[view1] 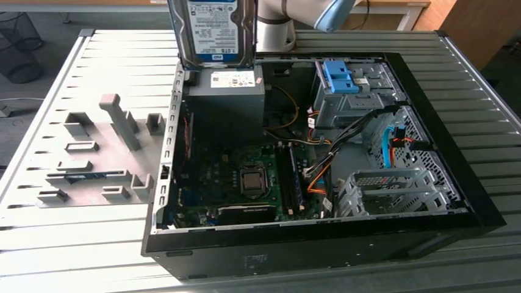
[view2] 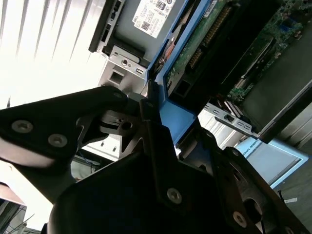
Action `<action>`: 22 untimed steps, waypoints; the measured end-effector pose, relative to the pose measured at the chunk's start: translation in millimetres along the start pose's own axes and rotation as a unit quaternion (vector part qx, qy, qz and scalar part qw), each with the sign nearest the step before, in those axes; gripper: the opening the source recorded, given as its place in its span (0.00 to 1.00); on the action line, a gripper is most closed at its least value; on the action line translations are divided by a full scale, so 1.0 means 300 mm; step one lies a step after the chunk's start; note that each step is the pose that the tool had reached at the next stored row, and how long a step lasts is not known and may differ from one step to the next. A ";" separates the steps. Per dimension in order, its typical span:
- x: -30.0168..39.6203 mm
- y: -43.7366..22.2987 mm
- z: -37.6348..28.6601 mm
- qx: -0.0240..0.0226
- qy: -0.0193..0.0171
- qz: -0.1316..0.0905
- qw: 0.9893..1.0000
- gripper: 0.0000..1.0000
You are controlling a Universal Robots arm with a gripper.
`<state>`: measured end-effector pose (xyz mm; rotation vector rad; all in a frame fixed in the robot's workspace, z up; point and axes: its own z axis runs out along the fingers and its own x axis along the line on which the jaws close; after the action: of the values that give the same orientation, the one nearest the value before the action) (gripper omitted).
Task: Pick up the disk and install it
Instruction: 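Pick up the disk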
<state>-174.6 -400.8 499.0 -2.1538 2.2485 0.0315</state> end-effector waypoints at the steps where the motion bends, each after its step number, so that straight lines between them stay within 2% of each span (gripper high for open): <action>1: 0.015 -0.001 0.002 0.000 0.000 0.000 1.000 0.37; 5: 0.073 -0.003 0.008 0.001 0.000 0.000 1.000 0.37; 7: 0.087 -0.007 0.011 0.001 0.000 0.000 1.000 0.37; 9: 0.087 -0.025 0.014 0.001 0.000 0.000 1.000 0.37; 18: 0.082 -0.159 0.031 0.001 0.000 0.000 1.000 0.37; 22: 0.082 -0.162 0.032 0.001 0.000 0.000 1.000 0.37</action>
<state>-126.9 -427.2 489.0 -2.1530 2.2479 0.0301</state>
